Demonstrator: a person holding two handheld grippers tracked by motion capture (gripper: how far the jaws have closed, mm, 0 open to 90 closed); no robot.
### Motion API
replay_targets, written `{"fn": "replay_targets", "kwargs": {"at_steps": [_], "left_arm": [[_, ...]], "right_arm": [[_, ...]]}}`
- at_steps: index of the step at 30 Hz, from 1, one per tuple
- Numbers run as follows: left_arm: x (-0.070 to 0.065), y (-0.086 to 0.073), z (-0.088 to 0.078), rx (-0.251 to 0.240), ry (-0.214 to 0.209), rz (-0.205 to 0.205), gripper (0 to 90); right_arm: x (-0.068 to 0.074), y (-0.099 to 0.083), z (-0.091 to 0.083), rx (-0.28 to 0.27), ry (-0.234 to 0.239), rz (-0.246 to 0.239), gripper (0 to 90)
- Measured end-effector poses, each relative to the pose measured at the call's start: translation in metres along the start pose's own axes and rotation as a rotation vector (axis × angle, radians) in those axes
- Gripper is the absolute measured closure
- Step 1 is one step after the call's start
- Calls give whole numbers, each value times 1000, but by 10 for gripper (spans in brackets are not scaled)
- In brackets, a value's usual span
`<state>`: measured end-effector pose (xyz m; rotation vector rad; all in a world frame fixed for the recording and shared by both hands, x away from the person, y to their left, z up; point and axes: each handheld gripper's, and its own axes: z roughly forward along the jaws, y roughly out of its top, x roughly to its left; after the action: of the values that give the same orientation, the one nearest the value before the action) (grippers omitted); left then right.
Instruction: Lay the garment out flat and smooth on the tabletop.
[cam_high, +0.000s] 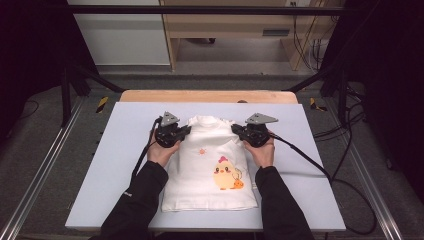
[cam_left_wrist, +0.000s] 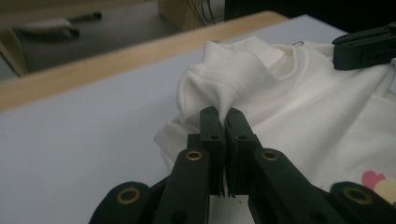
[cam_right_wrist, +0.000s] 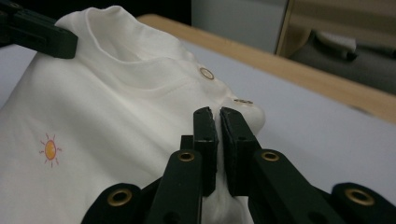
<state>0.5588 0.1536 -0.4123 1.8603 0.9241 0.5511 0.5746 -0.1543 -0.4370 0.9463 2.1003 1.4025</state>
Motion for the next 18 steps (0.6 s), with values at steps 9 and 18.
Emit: {"fn": "replay_targets", "kwargs": {"at_steps": [9,18], "left_arm": [[16,36,19,-90,131,-60,541],[22,18,-26,-71,-24,-85,242]], "right_arm": [[-9,41,7,-57,-206,-62,705],[3,24,-20,-51,-94,23,324]]}}
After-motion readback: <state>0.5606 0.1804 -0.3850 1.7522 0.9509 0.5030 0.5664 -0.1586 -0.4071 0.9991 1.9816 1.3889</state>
